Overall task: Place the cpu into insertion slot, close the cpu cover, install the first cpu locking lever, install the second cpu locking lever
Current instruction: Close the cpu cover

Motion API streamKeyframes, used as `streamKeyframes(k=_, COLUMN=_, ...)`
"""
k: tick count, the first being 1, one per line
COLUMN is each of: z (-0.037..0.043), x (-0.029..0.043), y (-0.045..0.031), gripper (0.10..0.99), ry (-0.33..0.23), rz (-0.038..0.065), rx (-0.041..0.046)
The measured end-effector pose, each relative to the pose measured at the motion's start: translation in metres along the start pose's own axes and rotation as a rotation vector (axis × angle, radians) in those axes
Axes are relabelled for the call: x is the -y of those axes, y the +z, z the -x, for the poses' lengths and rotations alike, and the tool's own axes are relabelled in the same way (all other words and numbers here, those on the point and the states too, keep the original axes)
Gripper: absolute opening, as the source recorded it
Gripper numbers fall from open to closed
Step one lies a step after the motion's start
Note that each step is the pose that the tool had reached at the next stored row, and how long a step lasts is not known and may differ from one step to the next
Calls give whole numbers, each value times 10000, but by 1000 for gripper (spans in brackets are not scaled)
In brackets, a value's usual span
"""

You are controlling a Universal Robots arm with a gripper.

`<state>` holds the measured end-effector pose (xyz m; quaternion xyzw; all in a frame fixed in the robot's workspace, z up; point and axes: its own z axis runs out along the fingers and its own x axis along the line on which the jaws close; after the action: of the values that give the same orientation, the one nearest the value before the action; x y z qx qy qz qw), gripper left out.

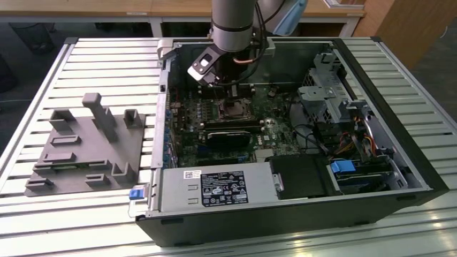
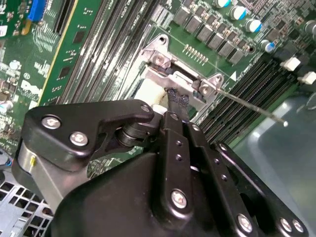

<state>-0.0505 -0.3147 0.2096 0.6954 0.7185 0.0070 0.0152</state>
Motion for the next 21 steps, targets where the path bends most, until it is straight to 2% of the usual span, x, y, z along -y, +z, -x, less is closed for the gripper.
streamKeyframes(k=10, z=-1, x=22, y=89, gripper=106, ry=0, rz=-2, rx=11)
streamKeyframes(k=16, z=-2, x=21, y=89, gripper=106, ry=0, rz=2, rx=5)
streamKeyframes(k=21, z=-1, x=20, y=38, gripper=106, ry=0, rz=0, rx=7)
